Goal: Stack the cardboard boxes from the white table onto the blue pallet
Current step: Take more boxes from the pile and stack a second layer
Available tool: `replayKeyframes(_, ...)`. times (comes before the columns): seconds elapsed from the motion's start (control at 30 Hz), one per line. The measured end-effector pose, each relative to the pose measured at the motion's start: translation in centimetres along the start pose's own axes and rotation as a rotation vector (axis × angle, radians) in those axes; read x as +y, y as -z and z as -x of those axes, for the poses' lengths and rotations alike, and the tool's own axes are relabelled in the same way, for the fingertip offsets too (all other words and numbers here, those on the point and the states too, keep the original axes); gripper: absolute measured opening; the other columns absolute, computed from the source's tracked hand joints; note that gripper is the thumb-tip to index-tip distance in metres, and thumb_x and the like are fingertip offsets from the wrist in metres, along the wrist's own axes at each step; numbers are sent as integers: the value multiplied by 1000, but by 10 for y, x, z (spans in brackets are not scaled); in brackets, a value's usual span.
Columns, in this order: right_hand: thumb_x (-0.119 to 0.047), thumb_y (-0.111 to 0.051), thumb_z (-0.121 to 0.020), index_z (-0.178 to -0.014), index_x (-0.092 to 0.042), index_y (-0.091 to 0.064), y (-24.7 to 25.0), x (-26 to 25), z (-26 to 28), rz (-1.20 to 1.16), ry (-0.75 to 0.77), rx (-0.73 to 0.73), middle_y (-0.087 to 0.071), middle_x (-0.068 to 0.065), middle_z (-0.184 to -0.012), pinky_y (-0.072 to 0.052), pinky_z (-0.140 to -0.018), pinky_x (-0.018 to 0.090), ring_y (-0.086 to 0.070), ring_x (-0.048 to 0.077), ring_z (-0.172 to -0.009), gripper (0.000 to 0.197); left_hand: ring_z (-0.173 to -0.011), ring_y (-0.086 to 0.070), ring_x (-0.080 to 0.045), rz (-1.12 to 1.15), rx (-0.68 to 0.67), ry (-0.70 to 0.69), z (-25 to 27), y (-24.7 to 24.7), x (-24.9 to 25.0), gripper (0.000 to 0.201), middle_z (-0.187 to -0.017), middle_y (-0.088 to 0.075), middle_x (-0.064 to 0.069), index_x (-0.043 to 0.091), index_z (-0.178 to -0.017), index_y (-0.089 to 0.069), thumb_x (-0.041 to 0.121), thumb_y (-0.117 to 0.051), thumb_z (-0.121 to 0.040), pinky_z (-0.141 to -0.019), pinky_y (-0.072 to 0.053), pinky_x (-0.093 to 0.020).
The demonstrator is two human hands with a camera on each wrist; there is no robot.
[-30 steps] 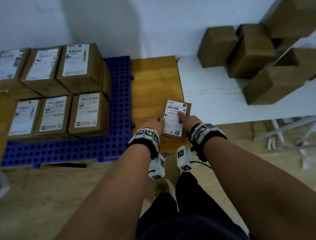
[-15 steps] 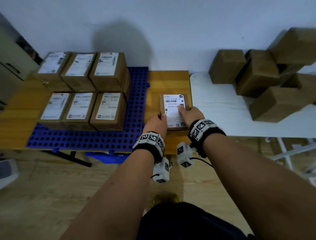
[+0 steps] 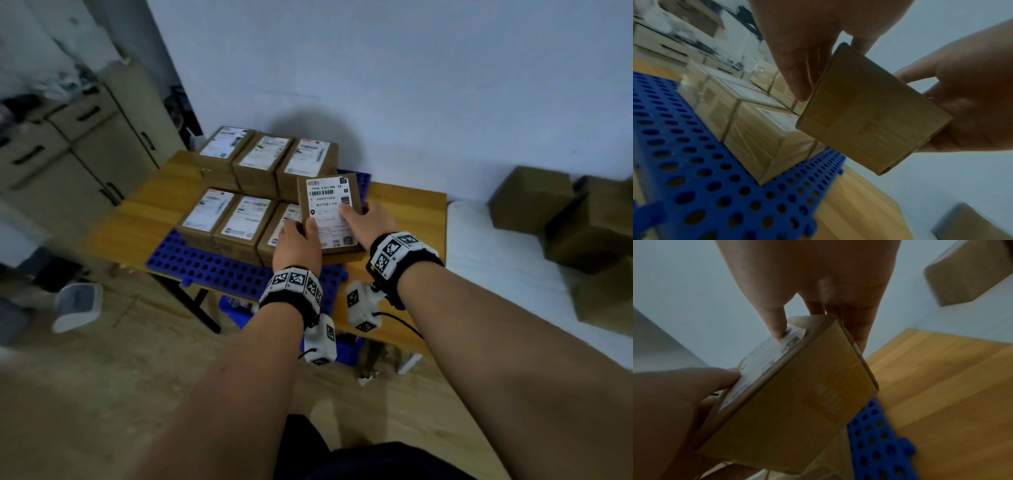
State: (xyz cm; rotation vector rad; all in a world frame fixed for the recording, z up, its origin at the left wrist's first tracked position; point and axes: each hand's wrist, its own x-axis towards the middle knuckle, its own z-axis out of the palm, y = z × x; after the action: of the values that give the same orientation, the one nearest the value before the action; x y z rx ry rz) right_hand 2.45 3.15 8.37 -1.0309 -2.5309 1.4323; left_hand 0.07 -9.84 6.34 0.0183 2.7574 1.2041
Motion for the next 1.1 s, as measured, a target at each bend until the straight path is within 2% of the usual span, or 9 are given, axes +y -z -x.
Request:
replayKeyframes(0.13,-55,-50,-92,-142,-9,-40,-43,-42,-1,60,43,-94,-51,8,-139,-41,-88,30,-52,27,-122,69,-109,-57,-30,-3,70,58,-29,44,-27,52,-124,-57,-10,10,-123,-48,53,-32,-98,-85,-47,-41)
replayKeyframes(0.23,-54,-49,-93,-146,-8,-34,-79,-72,-3,92,75,-144,-47,9,-142,-36,-79,27,-52,26,-120,72,-109,-57,-31,-4,90,97,-58,79,-49,55,-123,-57,-11,9,-124,-50,54,-32,-97,-86,-48,-41)
replayKeyframes(0.3,-55,-50,-92,-139,-8,-41,-107,-90,-6,92,67,-161,-57,7,-126,-40,-69,26,-57,18,-93,67,-109,-57,-30,-4,83,93,-79,102,-65,57,-125,-58,-10,11,-126,-52,56,-32,-96,-90,-49,-42)
replayKeyframes(0.37,-55,-51,-92,-127,-9,-48,-135,-106,-9,89,39,-154,-57,-1,-93,-41,-58,28,-51,12,-70,58,-112,-57,-30,8,49,108,-99,125,-80,58,-129,-57,-10,15,-131,-52,57,-34,-96,-93,-48,-42)
replayKeyframes(0.43,-53,-52,-92,-119,-10,-50,-159,-122,-10,82,1,-144,-51,-4,-80,-42,-56,28,-47,11,-63,50,-120,-53,-28,13,5,129,-119,145,-93,57,-138,-52,-8,18,-139,-46,54,-37,-96,-95,-44,-37)
replayKeyframes(0.53,-51,-52,-93,-103,-13,-50,-188,-144,-14,83,-34,-133,-56,-2,-80,-39,-50,25,-48,11,-62,40,-121,-53,-27,10,-62,129,-147,169,-109,60,-139,-52,-6,19,-144,-41,55,-40,-96,-91,-43,-33)
replayKeyframes(0.67,-54,-55,-89,-104,-12,-62,-218,-166,-23,28,-64,-131,-68,4,-89,-60,-70,37,-65,21,-76,46,-112,-58,-27,7,-137,137,-181,192,-121,60,-129,-60,-5,23,-137,-50,61,-40,-92,-93,-49,-38)
replayKeyframes(0.87,-44,-58,-89,-95,-14,-65,-249,-181,-33,-36,-113,-108,-71,7,-99,-58,-82,41,-67,26,-89,31,-113,-57,-31,-66,-224,89,-224,208,-130,51,-128,-60,-9,18,-133,-52,51,-41,-96,-93,-45,-37)
replayKeyframes(1.1,-45,-56,-86,-128,-10,-55,-261,-188,-45,34,-150,-101,-63,8,-116,-54,-89,40,-62,28,-102,55,-128,-47,-32,-61,-322,111,-247,203,-139,64,-144,-46,-10,13,-144,-38,53,-40,-95,-103,-40,-41)
